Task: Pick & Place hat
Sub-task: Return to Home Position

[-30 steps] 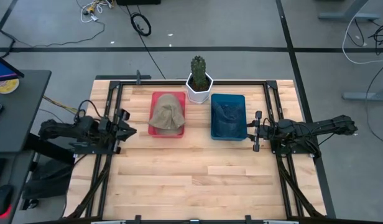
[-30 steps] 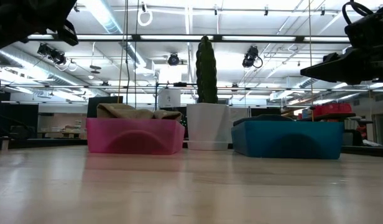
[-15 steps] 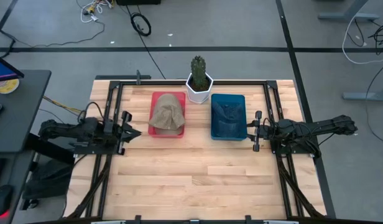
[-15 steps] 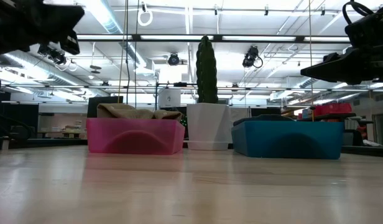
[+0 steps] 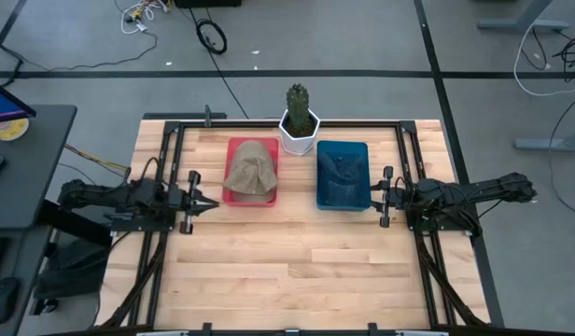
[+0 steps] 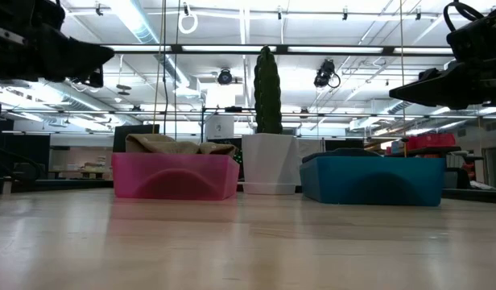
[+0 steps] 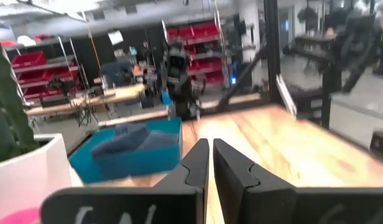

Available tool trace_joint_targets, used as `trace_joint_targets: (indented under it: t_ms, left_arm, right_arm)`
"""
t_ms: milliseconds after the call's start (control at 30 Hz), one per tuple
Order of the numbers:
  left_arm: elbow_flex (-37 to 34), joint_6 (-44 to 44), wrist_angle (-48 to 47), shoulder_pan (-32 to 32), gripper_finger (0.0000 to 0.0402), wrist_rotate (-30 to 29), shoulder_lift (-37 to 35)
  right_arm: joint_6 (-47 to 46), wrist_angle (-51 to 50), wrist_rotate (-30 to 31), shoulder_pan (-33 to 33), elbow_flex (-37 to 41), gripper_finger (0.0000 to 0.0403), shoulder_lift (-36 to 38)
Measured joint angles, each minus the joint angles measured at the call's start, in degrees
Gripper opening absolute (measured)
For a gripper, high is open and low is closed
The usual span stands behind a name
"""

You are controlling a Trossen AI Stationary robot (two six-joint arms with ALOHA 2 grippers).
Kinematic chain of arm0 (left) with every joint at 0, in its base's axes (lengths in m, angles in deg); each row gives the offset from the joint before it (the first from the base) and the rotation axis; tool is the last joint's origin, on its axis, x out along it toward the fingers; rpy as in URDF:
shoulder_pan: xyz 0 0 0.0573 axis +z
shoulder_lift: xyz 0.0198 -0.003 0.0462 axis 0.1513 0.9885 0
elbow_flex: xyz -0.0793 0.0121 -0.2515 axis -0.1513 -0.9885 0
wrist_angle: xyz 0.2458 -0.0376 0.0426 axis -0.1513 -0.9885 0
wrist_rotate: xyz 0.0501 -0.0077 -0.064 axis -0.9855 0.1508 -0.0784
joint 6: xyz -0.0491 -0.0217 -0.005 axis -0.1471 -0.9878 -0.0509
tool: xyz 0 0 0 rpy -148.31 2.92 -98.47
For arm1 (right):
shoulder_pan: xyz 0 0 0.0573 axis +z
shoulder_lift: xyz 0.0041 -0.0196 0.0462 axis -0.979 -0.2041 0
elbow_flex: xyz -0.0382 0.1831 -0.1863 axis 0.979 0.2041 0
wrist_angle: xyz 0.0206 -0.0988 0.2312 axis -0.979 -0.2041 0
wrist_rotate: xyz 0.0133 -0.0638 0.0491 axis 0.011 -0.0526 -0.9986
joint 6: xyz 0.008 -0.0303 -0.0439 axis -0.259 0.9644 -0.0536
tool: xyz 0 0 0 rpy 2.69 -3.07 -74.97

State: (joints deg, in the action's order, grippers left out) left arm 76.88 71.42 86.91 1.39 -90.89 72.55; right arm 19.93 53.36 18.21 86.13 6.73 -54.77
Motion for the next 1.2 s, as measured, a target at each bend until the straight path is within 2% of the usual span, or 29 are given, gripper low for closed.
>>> trace_joint_targets:
  t_ms: [167,1200]
  left_arm:
    - [0.07,1.70,-3.89,0.00,0.0028,0.33,0.04]
    - [0.00,2.09,-3.23,0.00,0.0028,0.26,0.11]
  right_arm:
    - [-0.01,0.00,0.00,0.00,0.00,0.0133,0.00]
    - [-0.02,0.00,0.00,0.01,0.00,0.0133,0.00]
